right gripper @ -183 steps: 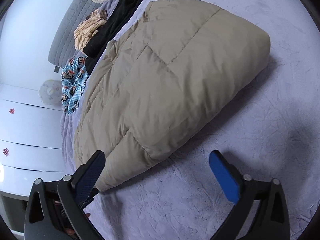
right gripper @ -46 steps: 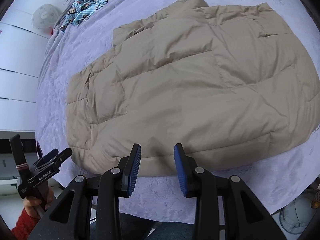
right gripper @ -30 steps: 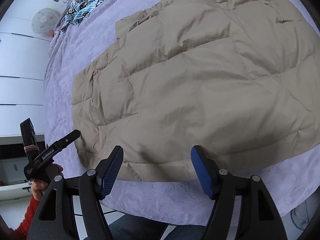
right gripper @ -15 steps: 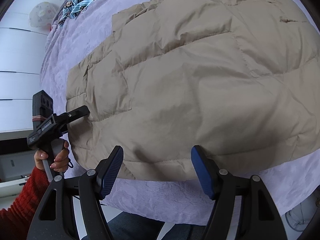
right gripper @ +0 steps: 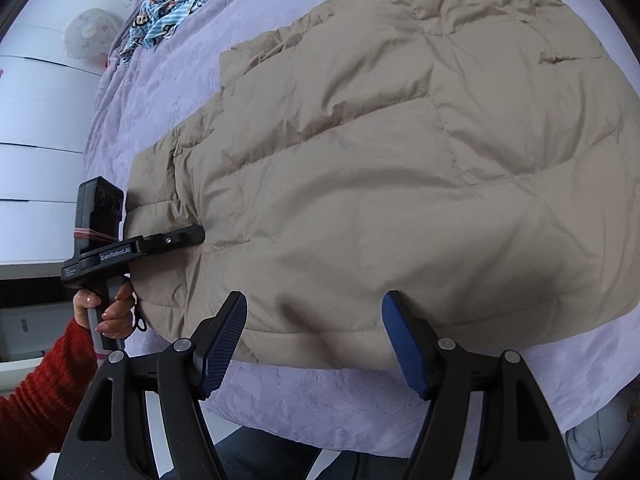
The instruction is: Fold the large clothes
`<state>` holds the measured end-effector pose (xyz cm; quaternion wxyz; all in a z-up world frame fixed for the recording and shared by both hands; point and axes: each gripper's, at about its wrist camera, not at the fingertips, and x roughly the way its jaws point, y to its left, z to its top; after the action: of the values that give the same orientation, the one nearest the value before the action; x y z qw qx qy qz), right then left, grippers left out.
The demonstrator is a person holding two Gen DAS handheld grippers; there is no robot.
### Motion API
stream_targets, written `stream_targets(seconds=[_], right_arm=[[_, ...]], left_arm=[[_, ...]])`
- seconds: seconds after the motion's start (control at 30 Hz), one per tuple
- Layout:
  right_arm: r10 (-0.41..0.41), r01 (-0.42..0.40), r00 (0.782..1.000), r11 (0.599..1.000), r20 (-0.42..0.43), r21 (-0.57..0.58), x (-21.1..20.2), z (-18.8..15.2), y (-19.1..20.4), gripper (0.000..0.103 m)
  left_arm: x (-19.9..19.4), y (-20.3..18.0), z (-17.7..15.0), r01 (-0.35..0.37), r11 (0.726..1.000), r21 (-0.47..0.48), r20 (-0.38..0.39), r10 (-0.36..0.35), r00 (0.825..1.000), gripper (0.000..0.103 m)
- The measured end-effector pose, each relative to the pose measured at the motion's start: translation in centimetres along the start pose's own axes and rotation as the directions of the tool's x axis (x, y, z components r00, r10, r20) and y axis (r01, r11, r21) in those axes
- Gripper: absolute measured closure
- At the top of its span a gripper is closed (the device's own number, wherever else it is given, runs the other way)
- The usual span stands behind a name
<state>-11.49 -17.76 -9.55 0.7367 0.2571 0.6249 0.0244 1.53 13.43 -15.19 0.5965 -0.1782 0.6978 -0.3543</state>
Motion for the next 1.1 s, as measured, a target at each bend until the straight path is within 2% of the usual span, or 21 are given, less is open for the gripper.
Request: stream_targets(seconds=[0.07, 0.13, 0.23, 0.33, 0.43, 0.63, 0.8, 0.87, 0.93, 0.97, 1.03, 1.1], right_arm=[[-0.012, 0.012, 0.999, 1.0, 0.051, -0.002, -0.7, 0.7, -0.6, 0.034], [-0.006, 0.006, 0.996, 1.0, 0.087, -0.003, -1.0, 1.7, -1.5, 0.082], [0.03, -0.029, 0.993, 1.0, 0.113, -0.009, -0.6, 3.1, -2.5, 0.089], [0.063, -0.061, 0.992, 0.998, 0.11, -0.029, 0.7, 4.1, -3.0, 0.09], [0.108, -0.107, 0.992, 0.994, 0.063, -0.01, 3.3, 4.7, -4.0, 0.09], [0.2, -0.202, 0.979, 0.976, 0.031, 0.084, 6.1, 5.1, -6.1, 0.094], [0.259, -0.259, 0.966, 0.957, 0.02, 0.127, 6.6, 5.5, -7.4, 0.095], [0.276, -0.277, 0.961, 0.952, 0.027, 0.133, 5.4, 5.5, -7.9, 0.095], [0.292, -0.299, 0.954, 0.945, 0.064, 0.135, 3.3, 5.1, -9.0, 0.095], [0.292, -0.302, 0.953, 0.943, 0.086, 0.139, 2.1, 4.8, -9.7, 0.095], [0.28, -0.299, 0.951, 0.942, 0.134, 0.155, -0.3, 4.1, -11.4, 0.095], [0.264, -0.297, 0.948, 0.935, 0.18, 0.195, -2.2, 3.2, -13.4, 0.095]], left_arm=[[-1.1, -1.5, -0.3, 0.025, 1.0, 0.005, 0.02, -0.025, 0.999, 0.078], [-2.3, -3.2, -0.5, 0.043, 0.999, 0.019, 0.039, -0.043, 0.998, 0.078], [-3.9, -6.8, -0.8, 0.055, 0.997, 0.061, 0.062, -0.058, 0.996, 0.078], [-4.4, -10.8, -0.9, 0.061, 0.993, 0.1, 0.072, -0.069, 0.995, 0.078], [-3.8, -14.7, -0.8, 0.044, 0.991, 0.124, 0.066, -0.053, 0.996, 0.078], [0.5, -21.5, 0.2, 0.007, 0.994, 0.114, 0.015, -0.009, 1.0, 0.078], [4.0, -26.4, 1.4, -0.087, 0.986, 0.144, -0.021, 0.091, 0.996, 0.077], [5.2, -28.3, 1.8, -0.101, 0.978, 0.185, -0.057, 0.113, 0.992, 0.07], [6.5, -29.9, 2.3, -0.096, 0.967, 0.234, -0.095, 0.121, 0.988, 0.07], [7.3, -30.5, 2.5, -0.086, 0.961, 0.262, -0.118, 0.121, 0.986, 0.062], [8.8, -31.4, 2.8, -0.013, 0.958, 0.285, -0.161, 0.061, 0.985, 0.041], [10.2, -31.8, 3.2, 0.042, 0.954, 0.297, -0.187, 0.015, 0.982, 0.038]])
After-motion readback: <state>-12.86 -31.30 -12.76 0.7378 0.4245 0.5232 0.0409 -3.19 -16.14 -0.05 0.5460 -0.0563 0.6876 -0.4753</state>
